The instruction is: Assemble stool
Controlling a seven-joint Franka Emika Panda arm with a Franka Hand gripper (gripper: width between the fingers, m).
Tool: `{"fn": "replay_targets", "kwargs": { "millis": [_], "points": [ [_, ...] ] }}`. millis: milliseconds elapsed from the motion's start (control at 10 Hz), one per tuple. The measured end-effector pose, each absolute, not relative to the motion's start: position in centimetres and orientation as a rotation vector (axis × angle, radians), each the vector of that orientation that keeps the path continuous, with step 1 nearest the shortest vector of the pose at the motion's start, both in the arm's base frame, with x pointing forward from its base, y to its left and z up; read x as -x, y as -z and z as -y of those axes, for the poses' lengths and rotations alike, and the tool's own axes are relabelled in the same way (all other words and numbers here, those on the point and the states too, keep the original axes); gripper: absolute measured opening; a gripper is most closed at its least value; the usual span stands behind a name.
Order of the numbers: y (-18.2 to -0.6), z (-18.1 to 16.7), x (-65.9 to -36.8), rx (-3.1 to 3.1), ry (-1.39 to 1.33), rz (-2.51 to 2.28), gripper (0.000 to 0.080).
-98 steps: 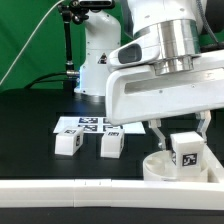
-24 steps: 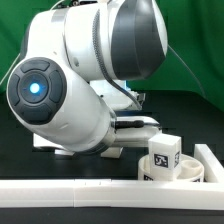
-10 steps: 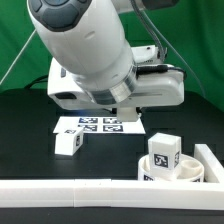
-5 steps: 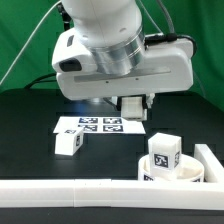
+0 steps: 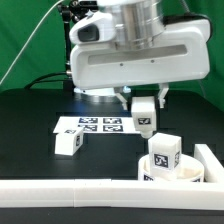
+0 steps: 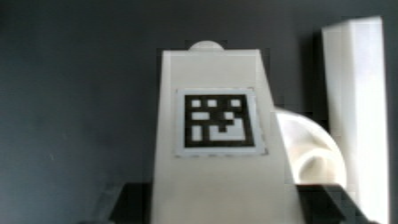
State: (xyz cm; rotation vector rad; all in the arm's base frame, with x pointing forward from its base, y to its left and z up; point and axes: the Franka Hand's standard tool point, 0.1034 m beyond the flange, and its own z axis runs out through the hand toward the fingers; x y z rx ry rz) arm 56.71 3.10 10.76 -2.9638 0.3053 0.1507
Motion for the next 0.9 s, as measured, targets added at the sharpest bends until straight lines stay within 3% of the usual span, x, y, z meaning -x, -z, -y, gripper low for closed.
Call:
{"fn": "replay_targets", "kwargs": {
  "millis": [300,400,700,900],
  "points": [
    [-10.5,-3.0,-57.3,2.988,0.131,-0.331,0.0338],
    [-11.1,-4.0,-57.6,2.991,0.272,-0.334,0.0338],
    [-12.9,-7.7,-58.0,2.979,0.297,-0.269,0.0338],
    [-12.6,-7.3,-57.8,2.982,0.289,-0.273,0.0338]
  ]
}}
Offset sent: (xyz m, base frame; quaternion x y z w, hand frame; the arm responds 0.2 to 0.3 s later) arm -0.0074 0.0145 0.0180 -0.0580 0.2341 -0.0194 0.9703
